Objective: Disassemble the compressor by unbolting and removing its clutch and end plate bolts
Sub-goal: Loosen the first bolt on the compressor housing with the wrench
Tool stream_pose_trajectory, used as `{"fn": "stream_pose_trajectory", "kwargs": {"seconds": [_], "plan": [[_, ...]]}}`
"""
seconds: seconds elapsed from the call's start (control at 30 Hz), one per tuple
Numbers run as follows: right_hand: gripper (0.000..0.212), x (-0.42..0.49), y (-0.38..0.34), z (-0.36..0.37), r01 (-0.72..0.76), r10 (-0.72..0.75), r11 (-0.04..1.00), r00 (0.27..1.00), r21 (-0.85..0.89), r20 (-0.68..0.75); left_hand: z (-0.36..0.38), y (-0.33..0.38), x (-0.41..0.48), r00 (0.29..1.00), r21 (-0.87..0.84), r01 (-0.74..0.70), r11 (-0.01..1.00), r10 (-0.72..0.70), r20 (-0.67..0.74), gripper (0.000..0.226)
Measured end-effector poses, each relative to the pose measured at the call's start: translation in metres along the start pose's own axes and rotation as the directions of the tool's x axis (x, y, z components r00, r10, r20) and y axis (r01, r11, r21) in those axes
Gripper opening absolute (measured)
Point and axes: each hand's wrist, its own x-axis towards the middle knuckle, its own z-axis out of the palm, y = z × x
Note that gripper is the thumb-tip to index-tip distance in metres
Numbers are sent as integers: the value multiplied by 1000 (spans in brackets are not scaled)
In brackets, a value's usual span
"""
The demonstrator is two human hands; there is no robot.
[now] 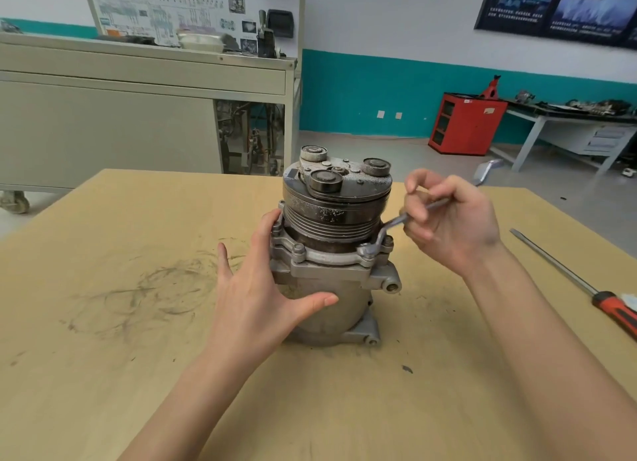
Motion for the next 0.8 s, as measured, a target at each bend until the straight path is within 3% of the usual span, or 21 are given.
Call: {"fn": "stream_pose_trajectory", "kwargs": {"seconds": [0.13,0.27,0.5,0.7,0.8], "plan": [[57,-7,-10,1,40,-39,993,999,-113,17,1,1,0,1000,2,-11,1000,11,-5,108],[79,-46,-8,13,168,-184,939,983,-301,-25,2,0,-1,1000,7,-11,1000,11,-16,107],[56,-101,25,51,341,-460,790,879,-509,-124,1,2,-1,1000,-6,1,1000,-1,-13,103],[29,-110,43,49,330,-485,815,838,-476,-250,2,1,-2,999,-9,-12,1000,12,-29,104],[30,-110,38,43,320,-458,813,867,-486,-196,1,0,-2,1000,-17,-13,1000,13,-28,103]]}}
